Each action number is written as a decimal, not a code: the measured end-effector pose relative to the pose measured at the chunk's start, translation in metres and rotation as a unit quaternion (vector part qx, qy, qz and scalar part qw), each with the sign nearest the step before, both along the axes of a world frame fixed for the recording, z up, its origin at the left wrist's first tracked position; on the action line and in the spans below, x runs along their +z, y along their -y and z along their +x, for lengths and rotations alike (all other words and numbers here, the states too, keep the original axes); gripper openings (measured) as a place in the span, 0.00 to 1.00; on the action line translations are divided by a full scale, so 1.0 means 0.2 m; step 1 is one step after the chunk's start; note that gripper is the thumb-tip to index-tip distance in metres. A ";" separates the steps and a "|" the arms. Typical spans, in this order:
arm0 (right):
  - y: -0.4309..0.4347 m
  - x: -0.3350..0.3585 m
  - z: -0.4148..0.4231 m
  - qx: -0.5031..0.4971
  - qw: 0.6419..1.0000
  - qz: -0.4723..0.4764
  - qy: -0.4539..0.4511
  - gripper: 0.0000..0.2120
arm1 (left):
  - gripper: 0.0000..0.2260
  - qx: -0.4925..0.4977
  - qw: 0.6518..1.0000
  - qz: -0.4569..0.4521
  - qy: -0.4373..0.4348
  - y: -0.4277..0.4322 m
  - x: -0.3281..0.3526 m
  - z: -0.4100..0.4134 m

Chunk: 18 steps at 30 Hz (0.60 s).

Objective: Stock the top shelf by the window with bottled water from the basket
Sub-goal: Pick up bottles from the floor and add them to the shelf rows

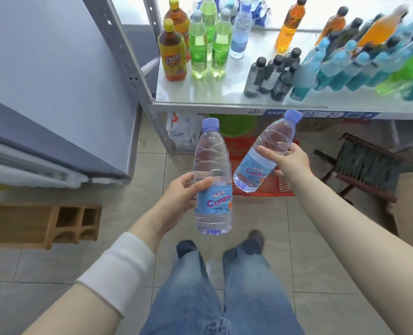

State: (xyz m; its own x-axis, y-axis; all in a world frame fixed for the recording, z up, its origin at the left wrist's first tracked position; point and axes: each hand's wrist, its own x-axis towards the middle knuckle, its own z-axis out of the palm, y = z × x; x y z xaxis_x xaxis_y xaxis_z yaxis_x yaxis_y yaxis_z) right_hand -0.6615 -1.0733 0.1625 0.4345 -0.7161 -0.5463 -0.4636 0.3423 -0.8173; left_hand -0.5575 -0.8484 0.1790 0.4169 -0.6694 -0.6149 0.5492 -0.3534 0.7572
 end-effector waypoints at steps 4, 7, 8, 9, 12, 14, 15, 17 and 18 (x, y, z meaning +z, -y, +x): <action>0.26 0.24 -0.15 0.001 0.999 -0.034 0.020 0.25 | 0.26 -0.007 0.999 -0.020 0.045 0.27 0.18 -0.13; 0.50 0.41 -0.27 0.002 0.997 -0.052 0.051 0.26 | 0.20 -0.001 0.996 -0.045 0.073 0.53 0.30 -0.25; 0.58 0.46 -0.31 0.001 0.996 -0.055 0.064 0.26 | 0.20 0.004 0.995 -0.056 0.079 0.62 0.34 -0.29; 0.66 0.50 -0.35 0.000 0.995 -0.059 0.077 0.27 | 0.20 0.006 0.994 -0.068 0.084 0.70 0.37 -0.32; 0.86 0.62 -0.44 0.001 0.992 -0.082 0.100 0.24 | 0.23 0.006 0.991 -0.091 0.095 0.91 0.46 -0.42; 0.96 0.69 -0.48 -0.004 0.990 -0.095 0.105 0.21 | 0.28 0.008 0.990 -0.099 0.101 1.01 0.52 -0.45; 1.01 0.72 -0.49 -0.003 0.989 -0.103 0.107 0.19 | 0.29 0.006 0.989 -0.102 0.105 1.05 0.55 -0.46; 1.09 0.79 -0.48 0.005 0.987 -0.117 0.112 0.18 | 0.26 0.005 0.988 -0.104 0.115 1.12 0.61 -0.45; 1.12 0.82 -0.46 0.008 0.986 -0.120 0.118 0.20 | 0.25 0.004 0.987 -0.103 0.120 1.15 0.64 -0.45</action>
State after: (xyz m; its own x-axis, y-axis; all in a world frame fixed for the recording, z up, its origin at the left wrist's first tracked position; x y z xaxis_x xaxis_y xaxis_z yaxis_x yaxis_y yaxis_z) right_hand -0.7544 -1.2976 0.3267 0.5417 -0.8044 -0.2438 -0.2546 0.1194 -0.9596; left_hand -0.6465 -1.0778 0.3065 0.5399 -0.7662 -0.3486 0.3477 -0.1741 0.9213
